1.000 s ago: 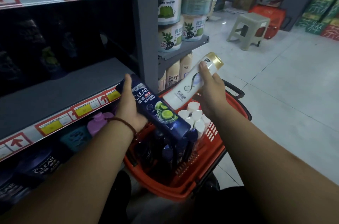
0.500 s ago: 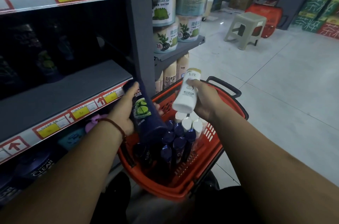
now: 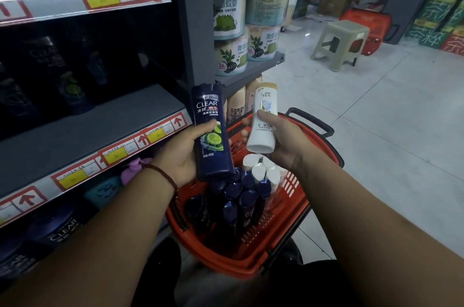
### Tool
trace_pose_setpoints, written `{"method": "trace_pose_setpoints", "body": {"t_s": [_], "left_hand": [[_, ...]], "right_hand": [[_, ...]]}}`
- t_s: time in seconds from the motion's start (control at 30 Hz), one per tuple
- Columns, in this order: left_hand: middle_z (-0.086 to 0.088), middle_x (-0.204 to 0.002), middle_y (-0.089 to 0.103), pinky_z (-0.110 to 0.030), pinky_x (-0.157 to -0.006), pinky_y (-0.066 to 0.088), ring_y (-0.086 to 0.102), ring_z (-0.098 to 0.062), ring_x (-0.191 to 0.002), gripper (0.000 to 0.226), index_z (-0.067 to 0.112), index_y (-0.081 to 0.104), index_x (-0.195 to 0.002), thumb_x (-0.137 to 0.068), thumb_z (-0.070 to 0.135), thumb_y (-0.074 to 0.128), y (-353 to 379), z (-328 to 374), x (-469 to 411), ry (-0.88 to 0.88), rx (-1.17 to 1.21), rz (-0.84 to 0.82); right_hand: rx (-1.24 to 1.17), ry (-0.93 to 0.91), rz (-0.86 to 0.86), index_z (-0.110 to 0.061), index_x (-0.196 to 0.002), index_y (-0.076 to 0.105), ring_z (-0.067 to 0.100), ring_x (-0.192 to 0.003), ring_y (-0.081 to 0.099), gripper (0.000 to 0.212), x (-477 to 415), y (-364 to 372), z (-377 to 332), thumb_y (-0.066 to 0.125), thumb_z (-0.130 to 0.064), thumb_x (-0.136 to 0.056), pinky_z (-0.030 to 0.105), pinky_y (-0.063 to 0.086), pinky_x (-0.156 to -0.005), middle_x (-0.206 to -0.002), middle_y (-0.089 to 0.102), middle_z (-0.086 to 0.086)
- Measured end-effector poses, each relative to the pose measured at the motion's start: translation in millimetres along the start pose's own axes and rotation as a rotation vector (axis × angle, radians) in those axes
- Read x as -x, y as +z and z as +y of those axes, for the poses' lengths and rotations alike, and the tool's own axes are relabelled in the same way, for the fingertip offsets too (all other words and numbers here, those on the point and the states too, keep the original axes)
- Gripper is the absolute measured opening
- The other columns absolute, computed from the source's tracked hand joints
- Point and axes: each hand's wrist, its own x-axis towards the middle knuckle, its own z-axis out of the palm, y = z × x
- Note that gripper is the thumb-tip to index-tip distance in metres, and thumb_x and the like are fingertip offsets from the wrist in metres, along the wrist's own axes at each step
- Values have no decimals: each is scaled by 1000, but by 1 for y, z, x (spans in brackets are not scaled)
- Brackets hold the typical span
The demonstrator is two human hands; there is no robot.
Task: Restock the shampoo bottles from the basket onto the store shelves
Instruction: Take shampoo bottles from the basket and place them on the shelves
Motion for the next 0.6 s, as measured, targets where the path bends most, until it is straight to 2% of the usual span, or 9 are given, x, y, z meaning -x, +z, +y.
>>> {"method": "trace_pose_setpoints", "body": {"t_s": [0.07, 0.17, 0.2, 0.3, 0.43, 0.5, 0.6], "left_hand": [[-9, -93, 70, -39, -79, 57, 67, -23, -81, 36, 9, 62, -121, -87, 20, 68, 1, -2, -2, 27, 2, 10], [-10, -92, 70, -35, -72, 59, 67, -23, -74, 37, 5, 65, -117, -83, 17, 72, 2, -3, -3, 52, 12, 56], [-11, -93, 70, -35, -71, 59, 67, -23, -74, 38, 4, 65, -118, -83, 16, 73, 1, -2, -4, 61, 11, 76], [-11, -90, 68, -37, -76, 57, 66, -23, -72, 30, 5, 65, -115, -86, 13, 68, -1, 0, -4, 65, 10, 85], [-9, -88, 69, -37, -82, 54, 65, -21, -74, 17, 8, 66, -106, -90, 14, 63, -2, 4, -1, 78, 26, 31], [-10, -95, 70, -38, -85, 54, 67, -21, -79, 24, 8, 65, -113, -90, 13, 64, -4, 4, -1, 129, 38, 16], [-14, -108, 69, -39, -86, 57, 68, -24, -88, 41, 4, 61, -127, -87, 11, 68, -9, 6, -2, 197, 50, 25]], "right_hand": [[4, -22, 0, -4, -126, 48, 34, -86, 65, 32, -2, -3, 1, 59, -17, -99, 51, 56, -87, -109, 66, 19], [48, -45, 45, -7, -119, 58, 28, -78, 65, 30, -3, -6, 1, 62, -28, -98, 48, 59, -81, -85, 66, 12], [49, -38, 50, -8, -120, 59, 27, -77, 64, 32, -3, -7, 0, 63, -31, -97, 47, 60, -78, -85, 64, 10], [32, 1, 21, -11, -135, 54, 28, -82, 63, 47, -3, -7, 0, 65, -29, -93, 47, 59, -78, -105, 58, 15], [46, -7, 19, -9, -136, 53, 34, -97, 63, 49, -4, -5, 2, 65, -19, -89, 54, 55, -92, -116, 61, 21], [65, -39, 22, -5, -133, 56, 35, -102, 66, 46, -5, -4, 4, 67, -16, -89, 53, 56, -91, -118, 66, 21], [178, -113, 49, 0, -122, 63, 31, -94, 71, 34, -3, -2, 4, 67, -16, -92, 46, 60, -80, -105, 72, 16]]}}
